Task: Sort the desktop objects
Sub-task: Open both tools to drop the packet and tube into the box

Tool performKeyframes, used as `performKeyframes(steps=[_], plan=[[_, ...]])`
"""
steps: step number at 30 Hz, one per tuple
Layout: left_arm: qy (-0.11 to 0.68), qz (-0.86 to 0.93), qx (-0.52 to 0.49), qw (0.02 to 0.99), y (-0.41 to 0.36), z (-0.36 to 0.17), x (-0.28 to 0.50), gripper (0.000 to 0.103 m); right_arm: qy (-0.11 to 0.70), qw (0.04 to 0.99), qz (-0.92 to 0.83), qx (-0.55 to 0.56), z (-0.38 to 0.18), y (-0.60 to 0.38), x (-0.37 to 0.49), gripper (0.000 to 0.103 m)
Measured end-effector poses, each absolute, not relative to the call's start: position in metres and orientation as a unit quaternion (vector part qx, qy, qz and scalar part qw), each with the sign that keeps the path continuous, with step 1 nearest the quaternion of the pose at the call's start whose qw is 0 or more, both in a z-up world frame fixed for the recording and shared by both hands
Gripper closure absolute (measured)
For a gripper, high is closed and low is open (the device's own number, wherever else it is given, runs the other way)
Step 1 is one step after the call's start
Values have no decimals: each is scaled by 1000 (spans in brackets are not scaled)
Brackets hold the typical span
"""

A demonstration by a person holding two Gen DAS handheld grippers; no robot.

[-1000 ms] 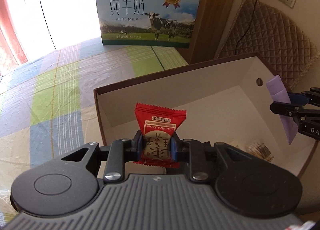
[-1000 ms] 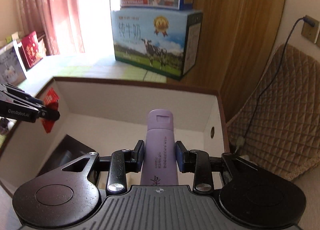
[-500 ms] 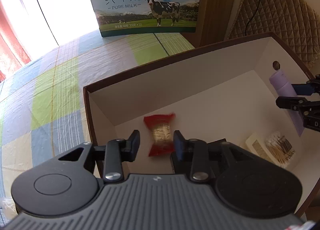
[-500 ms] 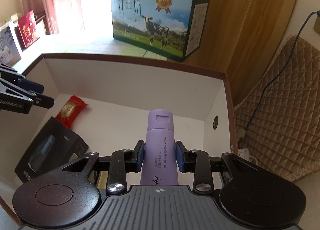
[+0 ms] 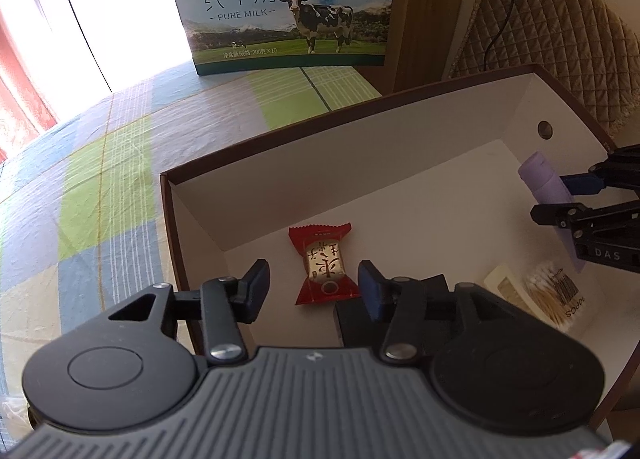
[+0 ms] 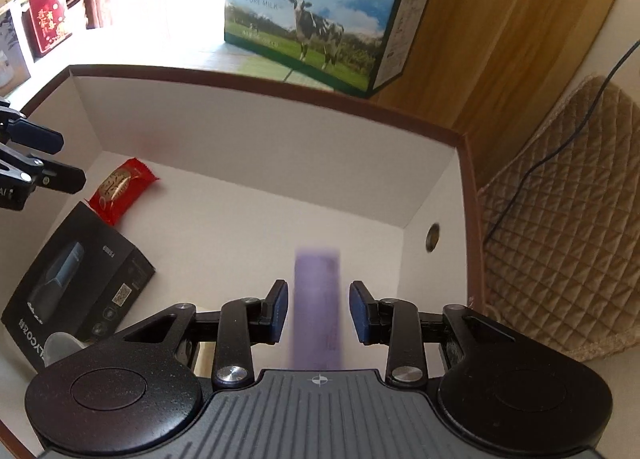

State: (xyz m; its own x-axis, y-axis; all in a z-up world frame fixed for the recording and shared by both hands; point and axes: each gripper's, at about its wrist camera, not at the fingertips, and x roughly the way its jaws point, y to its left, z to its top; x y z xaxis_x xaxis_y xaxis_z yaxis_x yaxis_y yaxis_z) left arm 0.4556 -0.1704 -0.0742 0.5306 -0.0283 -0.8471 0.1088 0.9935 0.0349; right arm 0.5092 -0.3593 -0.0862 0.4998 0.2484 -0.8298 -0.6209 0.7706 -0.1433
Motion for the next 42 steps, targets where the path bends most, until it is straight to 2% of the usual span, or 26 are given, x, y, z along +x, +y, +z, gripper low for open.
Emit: performKeyframes(steps=[2,10,13,16,19,24,32,37,42], plan=[[482,-40,41,874,-170,-73,455,53,431,838,259,-212,-85,-361,509,71],[476,-49,41,877,-170,-70,447,44,431,842,278,-166,-76,-367,490,36],[472,-51,43,879,-171,-67,442,38,427,846,282,-149,-70,-368,481,26],[466,-56,41,882,-170,-61,436,37,427,848,287,-125,-62,-369,471,14],[461,-60,37,884,-169,-55,428,33,424,850,295,-102,-54,-371,462,7],[455,-67,31,888,-168,-44,413,28,420,851,304,-82,-42,-373,446,2],[451,-70,28,890,-169,-26,386,21,411,858,301,-63,-25,-377,423,2],[445,-63,25,893,-170,-15,370,11,406,864,295,-52,-18,-376,410,2],[441,-57,20,895,-169,-8,355,10,398,867,295,-50,-11,-373,393,2]])
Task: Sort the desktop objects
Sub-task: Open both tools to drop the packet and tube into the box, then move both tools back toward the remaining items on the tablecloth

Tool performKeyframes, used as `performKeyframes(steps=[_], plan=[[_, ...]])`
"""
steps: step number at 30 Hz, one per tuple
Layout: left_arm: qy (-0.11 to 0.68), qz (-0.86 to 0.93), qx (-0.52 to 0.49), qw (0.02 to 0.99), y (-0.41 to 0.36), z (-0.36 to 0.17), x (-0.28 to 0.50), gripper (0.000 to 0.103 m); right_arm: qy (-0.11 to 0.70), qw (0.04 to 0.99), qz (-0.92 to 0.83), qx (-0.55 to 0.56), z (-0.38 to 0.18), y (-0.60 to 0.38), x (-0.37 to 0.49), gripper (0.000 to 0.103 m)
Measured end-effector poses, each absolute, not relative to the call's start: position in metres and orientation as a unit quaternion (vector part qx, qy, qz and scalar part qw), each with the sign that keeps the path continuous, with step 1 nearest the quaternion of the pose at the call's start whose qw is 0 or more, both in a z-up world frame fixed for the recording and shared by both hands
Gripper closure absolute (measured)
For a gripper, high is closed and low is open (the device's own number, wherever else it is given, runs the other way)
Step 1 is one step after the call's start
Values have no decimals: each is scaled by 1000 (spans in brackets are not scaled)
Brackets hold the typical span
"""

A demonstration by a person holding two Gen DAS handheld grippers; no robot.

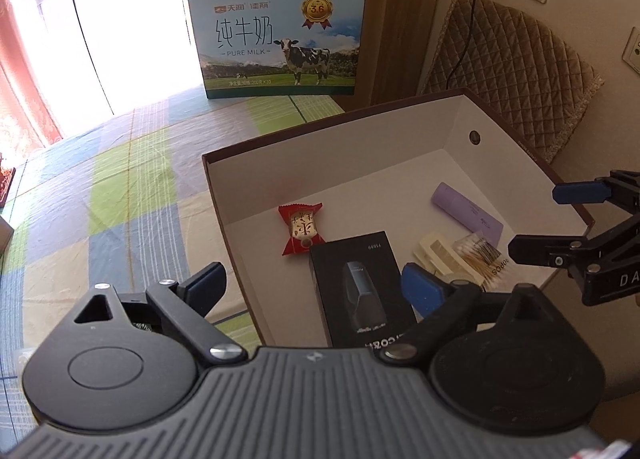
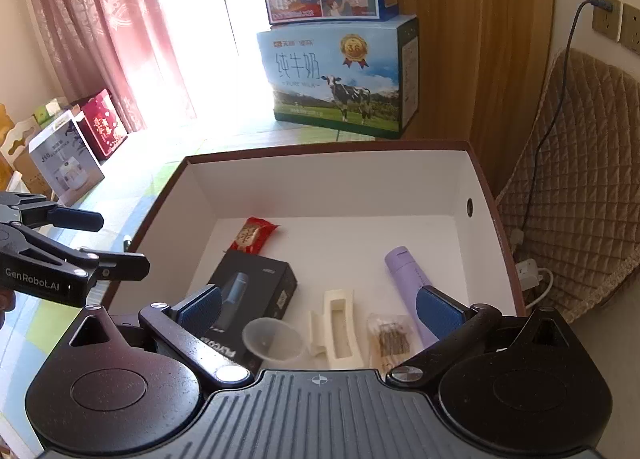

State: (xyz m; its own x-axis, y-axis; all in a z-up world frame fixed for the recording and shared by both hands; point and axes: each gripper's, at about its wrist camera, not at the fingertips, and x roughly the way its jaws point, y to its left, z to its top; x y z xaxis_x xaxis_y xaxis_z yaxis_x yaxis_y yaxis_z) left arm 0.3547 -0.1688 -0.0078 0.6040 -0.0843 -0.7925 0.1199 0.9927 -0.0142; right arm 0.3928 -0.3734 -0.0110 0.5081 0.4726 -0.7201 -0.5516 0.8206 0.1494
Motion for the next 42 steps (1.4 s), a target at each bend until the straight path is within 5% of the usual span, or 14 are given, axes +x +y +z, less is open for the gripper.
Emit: performKeyframes(steps=[42], plan=[[466,41,-56,882,-32,-18,178,8,437,822,363,-50,-36,-251,248,2]])
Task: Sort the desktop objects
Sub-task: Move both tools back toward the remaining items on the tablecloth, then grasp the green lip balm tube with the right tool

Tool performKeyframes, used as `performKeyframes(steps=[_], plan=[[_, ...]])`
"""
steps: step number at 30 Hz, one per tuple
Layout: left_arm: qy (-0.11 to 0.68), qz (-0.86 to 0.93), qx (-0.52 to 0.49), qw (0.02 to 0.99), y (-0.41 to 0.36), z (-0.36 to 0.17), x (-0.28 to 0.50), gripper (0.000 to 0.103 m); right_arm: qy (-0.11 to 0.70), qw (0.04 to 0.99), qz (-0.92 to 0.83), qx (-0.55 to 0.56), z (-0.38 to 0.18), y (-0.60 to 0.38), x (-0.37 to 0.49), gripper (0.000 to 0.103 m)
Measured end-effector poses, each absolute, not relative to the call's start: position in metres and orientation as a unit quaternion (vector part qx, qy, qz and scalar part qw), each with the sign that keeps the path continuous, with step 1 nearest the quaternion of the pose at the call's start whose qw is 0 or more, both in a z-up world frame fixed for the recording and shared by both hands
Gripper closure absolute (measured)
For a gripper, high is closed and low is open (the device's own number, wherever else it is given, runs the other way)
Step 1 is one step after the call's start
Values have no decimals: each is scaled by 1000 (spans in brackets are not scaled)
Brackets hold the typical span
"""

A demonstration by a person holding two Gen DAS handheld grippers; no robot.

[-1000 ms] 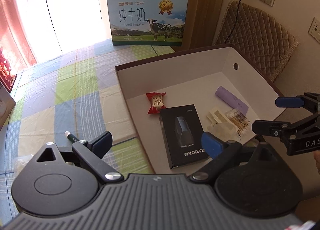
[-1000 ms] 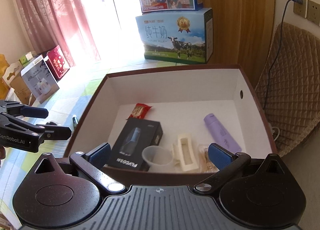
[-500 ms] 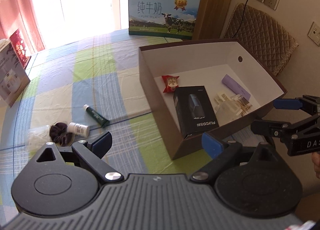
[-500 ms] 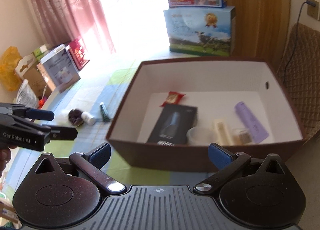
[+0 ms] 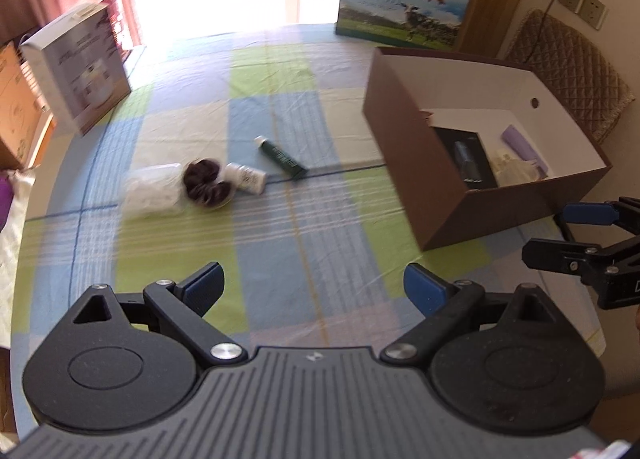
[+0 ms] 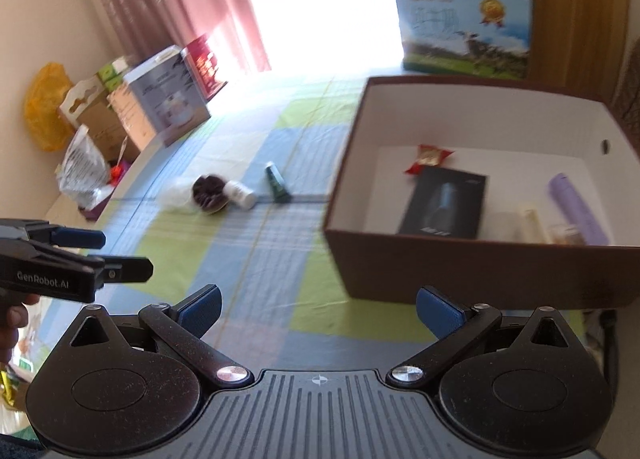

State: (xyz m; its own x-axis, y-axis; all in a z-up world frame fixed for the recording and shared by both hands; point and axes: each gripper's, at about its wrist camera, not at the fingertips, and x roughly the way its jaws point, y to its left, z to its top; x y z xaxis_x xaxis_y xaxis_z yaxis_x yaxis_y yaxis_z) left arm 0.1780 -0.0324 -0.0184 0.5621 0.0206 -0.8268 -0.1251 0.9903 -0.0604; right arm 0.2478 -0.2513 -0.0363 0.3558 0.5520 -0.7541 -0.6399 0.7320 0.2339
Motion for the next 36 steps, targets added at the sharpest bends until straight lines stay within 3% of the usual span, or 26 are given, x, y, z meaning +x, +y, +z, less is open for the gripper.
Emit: performKeyframes(steps=[18,32,36], plan=[[471,108,-83,871,44,-31,140,8,448,792,409,-72,-64,-160,225,2],[474,124,-77,868,88,-51,152,8,404,823,390,-91,-87,-103,244,3],[469,125,-68,872,102,-55,166,9,388,833,381,-100,-93,-88,261,13]])
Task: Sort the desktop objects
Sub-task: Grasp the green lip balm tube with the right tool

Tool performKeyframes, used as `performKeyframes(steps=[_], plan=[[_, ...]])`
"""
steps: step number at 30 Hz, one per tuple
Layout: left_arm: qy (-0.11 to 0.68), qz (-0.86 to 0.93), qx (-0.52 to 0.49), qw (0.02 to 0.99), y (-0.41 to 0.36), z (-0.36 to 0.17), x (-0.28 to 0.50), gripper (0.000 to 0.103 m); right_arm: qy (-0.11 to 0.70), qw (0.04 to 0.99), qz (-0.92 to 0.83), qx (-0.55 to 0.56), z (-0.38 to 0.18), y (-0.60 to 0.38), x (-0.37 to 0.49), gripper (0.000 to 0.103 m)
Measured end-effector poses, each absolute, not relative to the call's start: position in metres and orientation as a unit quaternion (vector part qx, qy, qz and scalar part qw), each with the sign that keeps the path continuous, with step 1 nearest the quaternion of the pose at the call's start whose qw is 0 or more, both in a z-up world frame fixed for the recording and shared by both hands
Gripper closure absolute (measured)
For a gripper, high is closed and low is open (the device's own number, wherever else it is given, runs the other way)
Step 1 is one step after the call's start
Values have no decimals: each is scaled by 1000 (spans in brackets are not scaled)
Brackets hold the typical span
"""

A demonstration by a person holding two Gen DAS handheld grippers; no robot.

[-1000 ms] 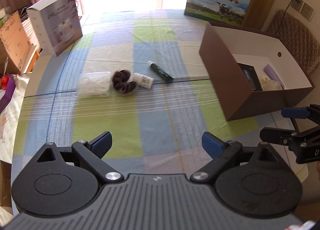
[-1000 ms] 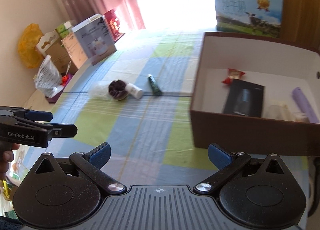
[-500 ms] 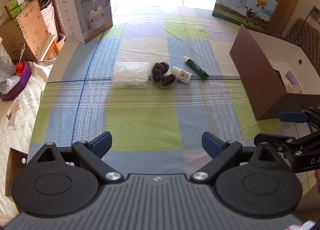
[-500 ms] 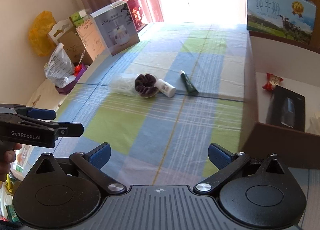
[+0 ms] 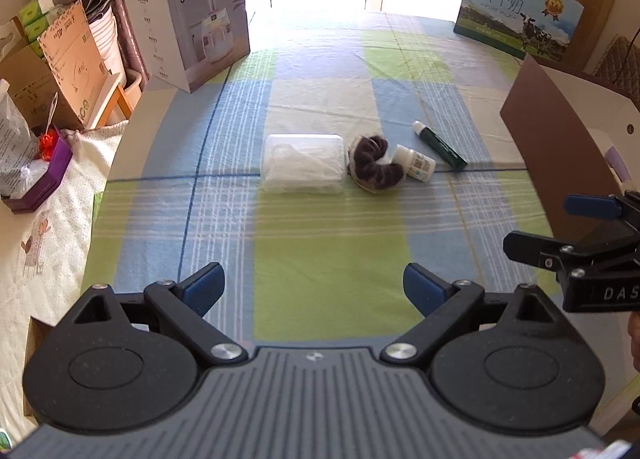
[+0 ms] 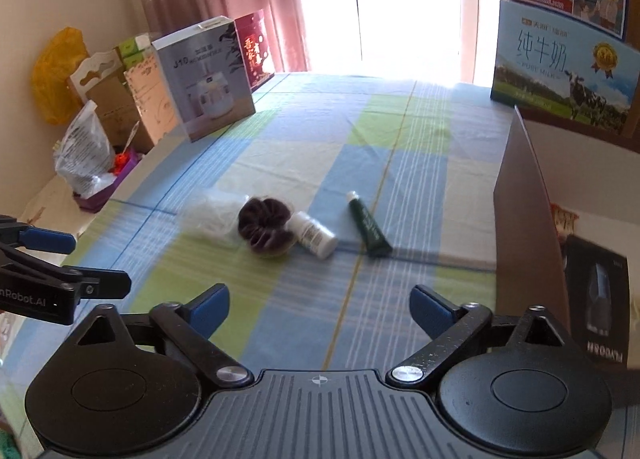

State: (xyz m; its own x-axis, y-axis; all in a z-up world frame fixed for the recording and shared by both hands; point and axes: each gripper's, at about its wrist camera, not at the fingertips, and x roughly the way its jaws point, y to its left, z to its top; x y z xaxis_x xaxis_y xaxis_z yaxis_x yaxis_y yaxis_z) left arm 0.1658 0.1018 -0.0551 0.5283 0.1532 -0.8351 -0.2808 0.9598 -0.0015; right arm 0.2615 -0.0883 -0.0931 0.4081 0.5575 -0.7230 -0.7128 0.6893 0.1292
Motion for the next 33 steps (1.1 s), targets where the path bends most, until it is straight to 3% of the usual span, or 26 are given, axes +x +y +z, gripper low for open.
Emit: performKeyframes(steps=[7,17,26,30,33], plan=[[456,108,-28,883,123,-67,200,9,393,842,355,-102,-110,-72,301,33],[468,72,52,879,148,-101,251,9,420,842,323,-100,-141,-57,345,47],[471,44,62,879,161,-116,276,9,410,835,345,-125,-164,-27,371,65],[465,16,91,880,159,-121,279,10,394,838,341,-162,-167,-21,370,88],[461,-14,112,880,158,-123,280,10,407,840,323,-157,-166,-27,371,88]])
